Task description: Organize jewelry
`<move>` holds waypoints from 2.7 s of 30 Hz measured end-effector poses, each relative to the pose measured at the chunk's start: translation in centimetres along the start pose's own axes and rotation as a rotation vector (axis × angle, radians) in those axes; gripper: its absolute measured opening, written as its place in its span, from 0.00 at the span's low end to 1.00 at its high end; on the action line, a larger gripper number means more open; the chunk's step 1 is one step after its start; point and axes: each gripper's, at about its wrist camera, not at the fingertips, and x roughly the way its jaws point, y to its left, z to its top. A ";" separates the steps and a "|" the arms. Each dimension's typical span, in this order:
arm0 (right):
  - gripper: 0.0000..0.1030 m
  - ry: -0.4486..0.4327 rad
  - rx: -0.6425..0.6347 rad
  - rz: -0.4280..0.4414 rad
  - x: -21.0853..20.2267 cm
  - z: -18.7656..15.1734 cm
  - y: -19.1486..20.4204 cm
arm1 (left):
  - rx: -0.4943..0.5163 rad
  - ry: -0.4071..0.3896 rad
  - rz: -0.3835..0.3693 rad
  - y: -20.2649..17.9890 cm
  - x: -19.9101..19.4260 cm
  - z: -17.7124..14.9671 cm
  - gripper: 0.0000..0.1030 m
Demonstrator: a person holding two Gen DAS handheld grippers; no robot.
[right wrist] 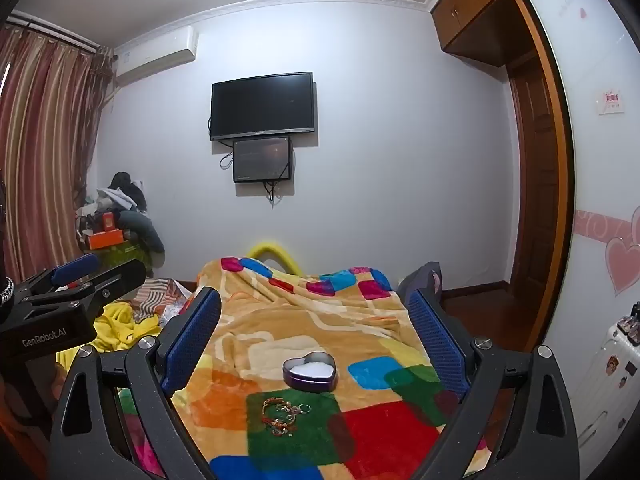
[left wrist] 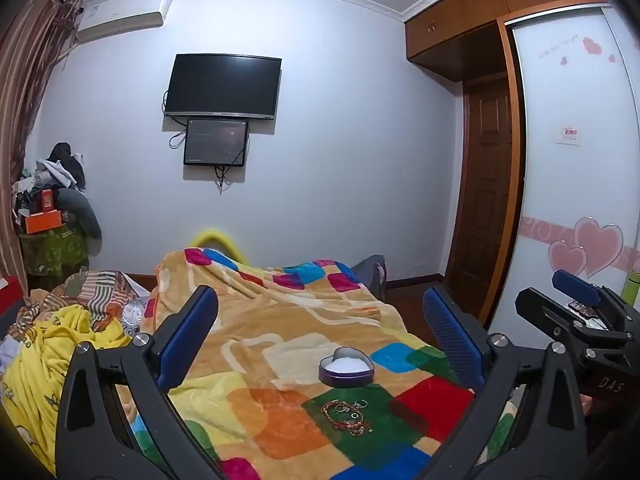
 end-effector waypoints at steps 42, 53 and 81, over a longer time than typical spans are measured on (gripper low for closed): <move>0.91 0.020 0.006 0.001 0.2 -0.1 0.0 | 0.024 0.017 -0.026 -0.4 0.5 0.2 1.00; 0.91 0.023 0.007 0.001 0.2 0.0 0.1 | 0.021 0.023 -0.027 -0.4 0.7 0.0 1.00; 0.91 0.036 0.008 0.002 0.7 0.0 0.1 | 0.008 0.034 -0.026 -0.2 1.2 -0.6 1.00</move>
